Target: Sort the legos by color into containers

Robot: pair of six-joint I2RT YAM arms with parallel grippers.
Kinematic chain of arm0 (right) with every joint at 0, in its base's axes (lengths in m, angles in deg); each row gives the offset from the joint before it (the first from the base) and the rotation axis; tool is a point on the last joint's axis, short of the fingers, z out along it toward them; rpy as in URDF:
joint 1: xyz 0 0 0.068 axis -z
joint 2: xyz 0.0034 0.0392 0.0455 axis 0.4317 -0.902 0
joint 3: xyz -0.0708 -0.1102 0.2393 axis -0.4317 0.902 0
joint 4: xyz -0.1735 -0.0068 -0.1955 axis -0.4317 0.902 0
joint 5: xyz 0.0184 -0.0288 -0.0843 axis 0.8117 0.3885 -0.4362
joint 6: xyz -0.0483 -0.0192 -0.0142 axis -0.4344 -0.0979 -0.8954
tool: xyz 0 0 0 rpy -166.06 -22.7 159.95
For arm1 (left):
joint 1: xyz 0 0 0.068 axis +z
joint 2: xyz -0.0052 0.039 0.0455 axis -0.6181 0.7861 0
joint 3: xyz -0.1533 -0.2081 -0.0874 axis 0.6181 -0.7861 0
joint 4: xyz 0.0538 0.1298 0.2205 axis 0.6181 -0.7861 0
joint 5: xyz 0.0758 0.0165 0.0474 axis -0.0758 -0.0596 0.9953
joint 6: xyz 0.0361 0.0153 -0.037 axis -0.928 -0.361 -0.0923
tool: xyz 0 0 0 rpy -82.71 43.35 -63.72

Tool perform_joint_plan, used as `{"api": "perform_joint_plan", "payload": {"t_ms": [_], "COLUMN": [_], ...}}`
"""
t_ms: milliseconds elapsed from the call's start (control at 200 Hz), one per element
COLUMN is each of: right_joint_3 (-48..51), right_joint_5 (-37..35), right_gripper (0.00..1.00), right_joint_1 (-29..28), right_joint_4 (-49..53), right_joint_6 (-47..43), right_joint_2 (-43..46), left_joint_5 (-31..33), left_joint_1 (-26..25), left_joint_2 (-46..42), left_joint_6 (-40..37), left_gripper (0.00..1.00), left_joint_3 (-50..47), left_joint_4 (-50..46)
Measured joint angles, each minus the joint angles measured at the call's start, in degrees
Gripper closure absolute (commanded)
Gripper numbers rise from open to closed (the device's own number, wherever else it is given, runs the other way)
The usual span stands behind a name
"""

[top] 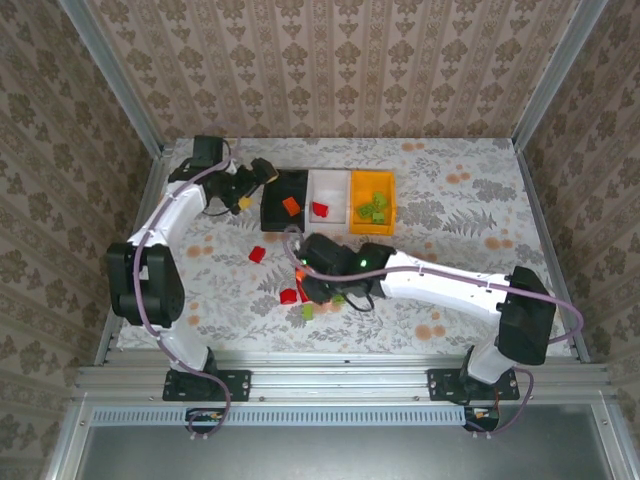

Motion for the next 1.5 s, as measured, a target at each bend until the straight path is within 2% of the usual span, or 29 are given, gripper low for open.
{"api": "perform_joint_plan", "payload": {"t_ms": [100, 230, 765, 1500], "right_joint_3": [-8.04, -13.88, -32.46, -49.35], "right_joint_5": [-0.76, -1.05, 3.28, 4.72], "right_gripper": [0.76, 0.76, 0.76, 0.76], "right_joint_1": [2.99, 6.36, 17.25, 18.67], "right_joint_4": [-1.84, -3.87, -6.25, -2.01], "right_joint_6": [-3.5, -5.81, -7.82, -7.76], "right_joint_2": [-3.69, -9.27, -32.37, -45.38], "left_joint_5": [0.26, 0.72, -4.17, -6.95], "left_joint_1": [2.93, 5.4, 5.68, 5.68], "left_joint_2": [0.0, 0.13, 3.17, 4.28], "left_joint_6": [0.02, 0.02, 4.7, 7.69], "left_gripper": [0.0, 0.0, 0.0, 0.0], "left_joint_3": [-0.07, -0.28, -3.43, -4.17], "left_joint_4": [0.0, 0.0, 4.31, 6.84]}}
